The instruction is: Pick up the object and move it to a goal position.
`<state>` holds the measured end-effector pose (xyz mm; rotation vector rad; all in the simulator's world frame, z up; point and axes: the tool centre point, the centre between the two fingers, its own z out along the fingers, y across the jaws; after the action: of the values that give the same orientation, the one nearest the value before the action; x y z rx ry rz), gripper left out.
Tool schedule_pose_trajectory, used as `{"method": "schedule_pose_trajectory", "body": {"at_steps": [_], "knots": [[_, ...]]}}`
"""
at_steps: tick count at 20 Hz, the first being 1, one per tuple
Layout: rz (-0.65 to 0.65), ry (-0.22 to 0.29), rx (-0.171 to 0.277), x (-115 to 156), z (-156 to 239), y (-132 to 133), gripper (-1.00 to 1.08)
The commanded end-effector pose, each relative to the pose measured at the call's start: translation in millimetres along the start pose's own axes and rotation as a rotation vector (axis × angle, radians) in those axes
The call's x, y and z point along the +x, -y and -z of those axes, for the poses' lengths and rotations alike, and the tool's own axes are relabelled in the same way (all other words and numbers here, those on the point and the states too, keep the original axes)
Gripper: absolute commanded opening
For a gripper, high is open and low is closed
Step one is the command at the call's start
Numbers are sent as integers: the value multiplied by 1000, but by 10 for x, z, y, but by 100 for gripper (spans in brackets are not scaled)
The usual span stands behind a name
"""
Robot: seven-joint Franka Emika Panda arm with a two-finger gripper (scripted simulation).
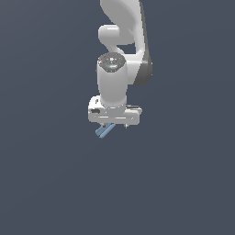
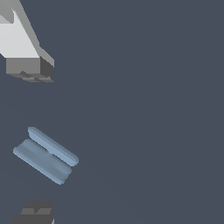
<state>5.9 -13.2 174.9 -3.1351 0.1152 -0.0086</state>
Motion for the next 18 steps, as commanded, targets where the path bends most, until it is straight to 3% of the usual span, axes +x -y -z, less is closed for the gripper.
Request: {"method": "schedule_pose_trajectory", "body": {"at_steps": [1, 10, 18], "knots": [[0, 0, 0, 0, 0, 0, 100], [-30, -53, 8, 140, 189, -139, 100], [-53, -50, 9, 111, 129, -156, 100]]}}
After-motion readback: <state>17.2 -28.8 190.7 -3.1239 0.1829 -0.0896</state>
